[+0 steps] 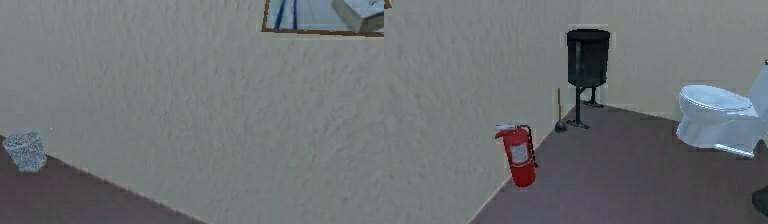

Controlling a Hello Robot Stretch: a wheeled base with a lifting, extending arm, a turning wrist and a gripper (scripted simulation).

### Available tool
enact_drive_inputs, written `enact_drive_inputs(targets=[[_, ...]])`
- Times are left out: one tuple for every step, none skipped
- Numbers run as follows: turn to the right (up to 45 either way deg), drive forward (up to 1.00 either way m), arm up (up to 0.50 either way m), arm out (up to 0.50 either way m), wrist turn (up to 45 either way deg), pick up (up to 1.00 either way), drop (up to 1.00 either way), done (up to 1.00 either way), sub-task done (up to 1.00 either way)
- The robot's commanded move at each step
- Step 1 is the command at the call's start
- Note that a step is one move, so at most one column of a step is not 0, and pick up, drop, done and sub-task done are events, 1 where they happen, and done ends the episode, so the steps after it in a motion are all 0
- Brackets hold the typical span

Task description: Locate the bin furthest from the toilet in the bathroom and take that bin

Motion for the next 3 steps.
enact_drive_inputs(targets=[[0.0,0.20,0.00,0.00,0.0,0.00,0.00,0.00,0.00],[-45.0,0.00,0.00,0.00,0.0,0.00,0.00,0.00,0.00],[-18.0,0.00,0.00,0.00,0.0,0.00,0.00,0.00,0.00]])
